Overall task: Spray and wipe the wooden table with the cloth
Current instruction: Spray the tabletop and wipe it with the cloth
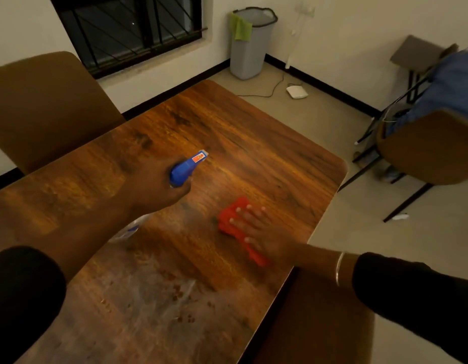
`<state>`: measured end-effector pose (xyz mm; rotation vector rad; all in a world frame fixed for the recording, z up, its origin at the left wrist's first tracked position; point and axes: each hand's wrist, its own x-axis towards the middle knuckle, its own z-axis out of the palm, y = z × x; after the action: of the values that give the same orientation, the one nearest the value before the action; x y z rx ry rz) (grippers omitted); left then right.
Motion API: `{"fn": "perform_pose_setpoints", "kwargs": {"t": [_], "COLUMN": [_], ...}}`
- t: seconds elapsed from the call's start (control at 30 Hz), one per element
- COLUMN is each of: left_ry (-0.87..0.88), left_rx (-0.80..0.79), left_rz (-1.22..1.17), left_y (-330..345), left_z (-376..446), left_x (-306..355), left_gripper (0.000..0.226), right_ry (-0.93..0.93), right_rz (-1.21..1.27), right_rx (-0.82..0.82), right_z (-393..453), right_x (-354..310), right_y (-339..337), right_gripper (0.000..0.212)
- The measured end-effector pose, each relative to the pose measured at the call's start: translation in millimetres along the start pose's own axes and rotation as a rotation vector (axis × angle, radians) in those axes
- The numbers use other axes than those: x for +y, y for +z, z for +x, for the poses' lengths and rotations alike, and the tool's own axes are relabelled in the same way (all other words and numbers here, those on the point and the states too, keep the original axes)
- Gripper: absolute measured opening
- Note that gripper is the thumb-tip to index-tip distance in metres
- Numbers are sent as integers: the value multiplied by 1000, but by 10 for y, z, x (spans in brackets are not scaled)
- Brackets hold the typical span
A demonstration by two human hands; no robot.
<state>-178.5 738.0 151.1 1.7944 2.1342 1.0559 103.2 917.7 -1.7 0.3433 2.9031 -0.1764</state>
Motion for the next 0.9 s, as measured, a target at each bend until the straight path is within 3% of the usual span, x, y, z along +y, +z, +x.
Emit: {"fn": "perform_pose_setpoints", "kwargs": {"t": [0.1, 0.17, 0.23, 0.33, 0.4, 0.47, 0.57, 0.73, 0.83, 0.9], "left_ry": [38, 26, 11, -17, -31, -28, -2, 41, 13, -12], "left_rx": [16, 21, 32, 22, 5, -12, -12, -30, -19, -35], "left_rz": [-29, -37, -43, -39, -3, 23, 37, 8, -2, -11], "left_y": [43, 54, 75, 143, 200, 238, 292, 395, 450, 480], "left_z": [-34, -52, -60, -42, 2, 65, 177, 267, 278, 273], "left_x": [64, 78, 83, 71, 84, 121, 235, 399, 434, 460], "left_gripper": [32, 34, 33, 30, 29, 27, 29, 36, 32, 20], "right_ry": [379, 406, 282, -90, -286, -328, -155, 316, 362, 251], "right_rz": [115, 166, 112, 46, 14, 3, 13, 127, 132, 99], "right_rx": [-16, -33, -62, -66, -68, -84, -85, -28, -16, -40], "right_z": [-77, -147, -309, -725, -851, -791, -632, -451, -459, -565], "right_x": [456, 307, -93, -654, -646, -404, 130, 737, 491, 157], "right_y": [-277, -257, -51, 269, 308, 187, 16, -132, -34, 88], "right_gripper": [61, 63, 66, 67, 65, 63, 61, 63, 63, 65]}}
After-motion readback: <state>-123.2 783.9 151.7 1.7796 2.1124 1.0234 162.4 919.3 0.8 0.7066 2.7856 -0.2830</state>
